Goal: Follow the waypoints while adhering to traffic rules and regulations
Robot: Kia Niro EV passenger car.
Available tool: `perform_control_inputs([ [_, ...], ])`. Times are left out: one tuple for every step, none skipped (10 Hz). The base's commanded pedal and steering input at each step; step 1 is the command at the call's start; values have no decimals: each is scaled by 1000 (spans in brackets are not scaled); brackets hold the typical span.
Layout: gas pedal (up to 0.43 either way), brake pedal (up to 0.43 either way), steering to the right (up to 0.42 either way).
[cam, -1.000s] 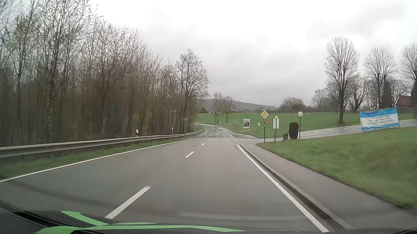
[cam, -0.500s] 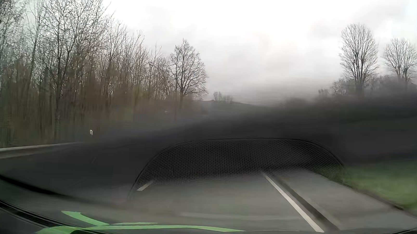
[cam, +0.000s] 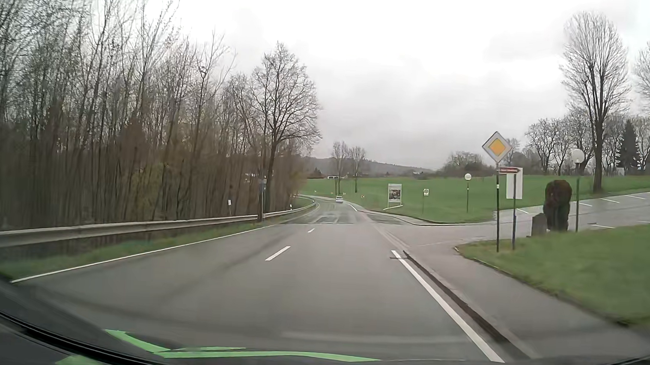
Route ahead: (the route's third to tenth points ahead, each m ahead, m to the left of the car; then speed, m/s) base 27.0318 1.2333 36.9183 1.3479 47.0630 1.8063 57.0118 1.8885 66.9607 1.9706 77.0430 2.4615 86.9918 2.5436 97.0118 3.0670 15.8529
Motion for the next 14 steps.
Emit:
perform_control_inputs([
  [0,91,1],
  [0,91,1],
  [0,85,0],
  [0,79,0],
  [0,61,0],
  [0,12,0],
  [0,0,0],
  [0,0,0],
  [0,0,0],
  [0,0,0],
  [0,0,0],
  [8,0,-1],
  [8,0,-1],
  [39,0,-2],
])
